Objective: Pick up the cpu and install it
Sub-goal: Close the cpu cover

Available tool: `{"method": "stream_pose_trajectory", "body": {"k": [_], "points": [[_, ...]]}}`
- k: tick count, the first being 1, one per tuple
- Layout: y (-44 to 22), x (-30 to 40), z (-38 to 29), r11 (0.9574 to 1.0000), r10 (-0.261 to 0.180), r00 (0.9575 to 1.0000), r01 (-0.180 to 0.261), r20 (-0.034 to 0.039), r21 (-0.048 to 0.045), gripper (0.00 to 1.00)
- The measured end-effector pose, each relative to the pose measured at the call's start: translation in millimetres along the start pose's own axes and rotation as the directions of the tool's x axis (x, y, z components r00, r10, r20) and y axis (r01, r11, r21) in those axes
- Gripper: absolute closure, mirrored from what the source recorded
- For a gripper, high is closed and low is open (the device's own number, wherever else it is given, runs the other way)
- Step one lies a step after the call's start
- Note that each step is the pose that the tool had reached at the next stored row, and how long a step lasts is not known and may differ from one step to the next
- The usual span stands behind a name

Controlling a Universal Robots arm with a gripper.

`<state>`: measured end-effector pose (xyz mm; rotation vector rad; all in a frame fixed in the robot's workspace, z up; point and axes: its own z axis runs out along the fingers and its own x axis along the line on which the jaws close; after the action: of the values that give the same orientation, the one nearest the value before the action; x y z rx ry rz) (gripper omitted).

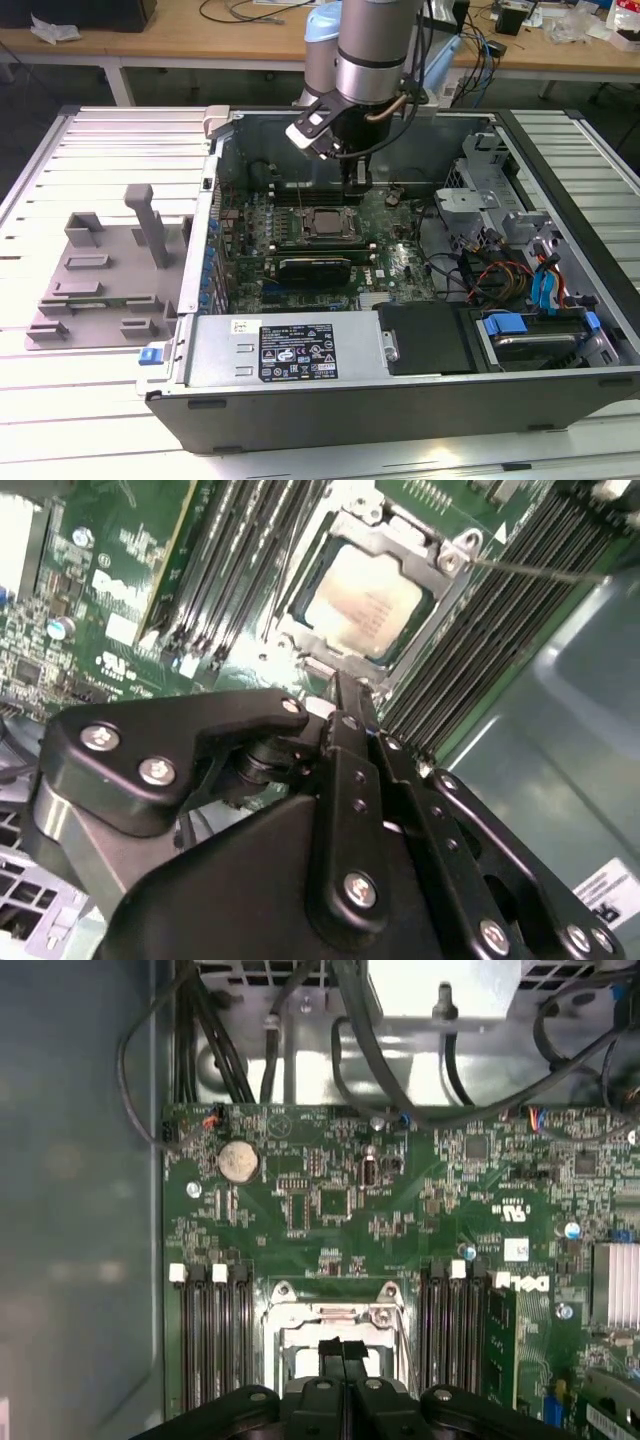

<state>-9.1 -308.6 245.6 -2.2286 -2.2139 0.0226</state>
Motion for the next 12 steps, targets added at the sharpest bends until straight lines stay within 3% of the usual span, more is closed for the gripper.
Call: {"method": "stream_pose_trajectory", "body": {"k": [4, 9, 12], "points": [[-14.7, -1.1, 5.4, 1.0, 0.0, 1.0, 0.0, 0.0, 0.0001, 0.89], [-19.5, -1.6, 9.2, 1.0, 0.0, 1.0, 0.0, 0.0002, 0.0001, 0.89], [-19.5, -1.6, 9.3, 0.9992, -0.04, 0.9992, 0.04, 0.0004, -0.0004, 0.89]]}}
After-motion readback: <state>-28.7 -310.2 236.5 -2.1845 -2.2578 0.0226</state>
